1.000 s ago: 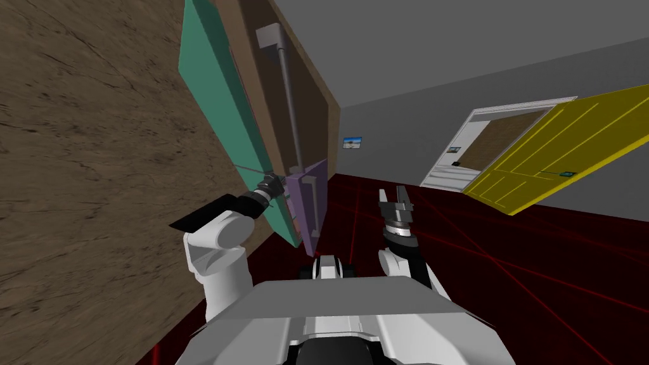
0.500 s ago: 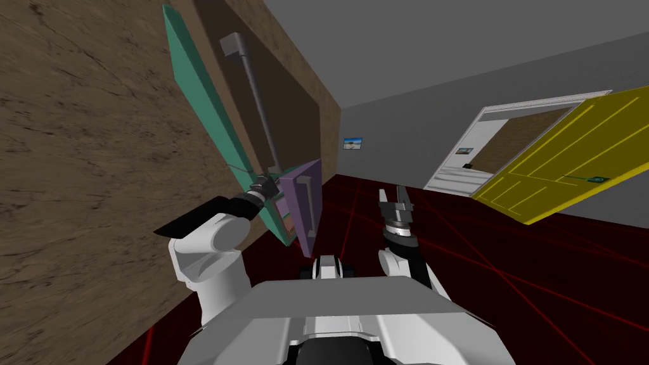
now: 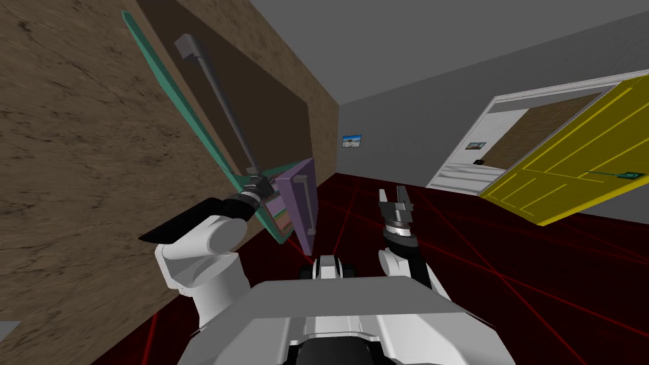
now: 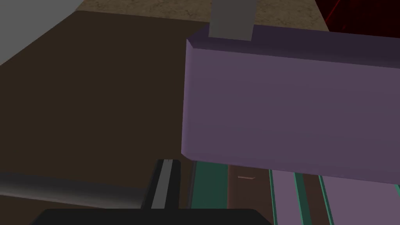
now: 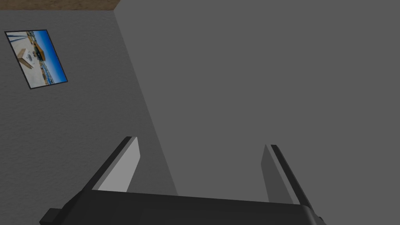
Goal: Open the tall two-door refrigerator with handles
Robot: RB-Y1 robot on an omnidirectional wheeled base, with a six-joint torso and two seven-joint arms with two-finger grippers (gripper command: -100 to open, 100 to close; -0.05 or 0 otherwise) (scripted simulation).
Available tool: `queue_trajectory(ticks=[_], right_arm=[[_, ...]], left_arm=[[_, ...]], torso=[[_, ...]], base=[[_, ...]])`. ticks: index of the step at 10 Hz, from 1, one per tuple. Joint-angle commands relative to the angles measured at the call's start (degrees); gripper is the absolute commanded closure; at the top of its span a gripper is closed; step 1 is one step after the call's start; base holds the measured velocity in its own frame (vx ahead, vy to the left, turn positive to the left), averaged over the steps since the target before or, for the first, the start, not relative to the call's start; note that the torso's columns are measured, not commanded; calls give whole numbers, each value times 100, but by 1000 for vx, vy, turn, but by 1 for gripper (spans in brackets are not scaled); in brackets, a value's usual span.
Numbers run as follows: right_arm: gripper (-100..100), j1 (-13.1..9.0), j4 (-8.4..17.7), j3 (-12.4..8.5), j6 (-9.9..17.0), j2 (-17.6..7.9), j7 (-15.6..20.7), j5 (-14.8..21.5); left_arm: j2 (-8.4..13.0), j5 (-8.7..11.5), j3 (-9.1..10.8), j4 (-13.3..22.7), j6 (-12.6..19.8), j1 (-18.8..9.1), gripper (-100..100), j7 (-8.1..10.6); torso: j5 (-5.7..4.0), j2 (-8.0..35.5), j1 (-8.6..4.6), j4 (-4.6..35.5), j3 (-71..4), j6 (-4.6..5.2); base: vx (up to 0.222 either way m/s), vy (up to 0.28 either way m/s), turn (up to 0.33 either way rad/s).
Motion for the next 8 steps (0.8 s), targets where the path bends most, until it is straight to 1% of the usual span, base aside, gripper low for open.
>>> queue_trajectory(ticks=[1,4,5,8], right_arm=[[0,0,1,-1,0,-1,0,0],[0,1,1,-2,0,-2,0,0],[0,0,1,-2,0,-2,0,0],[0,1,1,-2,0,-2,0,0]], left_arm=[[239,44,39,352,80,-79,-100,12],[476,139,124,690,292,-254,-100,39],[567,218,194,813,495,-400,-100,62],[636,353,314,886,854,-646,-100,100]], torso=[[14,11,29,2,7,-3],[-5,15,-32,4,10,-2],[-10,16,-46,4,10,-2],[-6,19,-36,5,13,-3]], base=[[12,8,-1],[23,48,-7],[39,53,-12],[26,63,-12]])
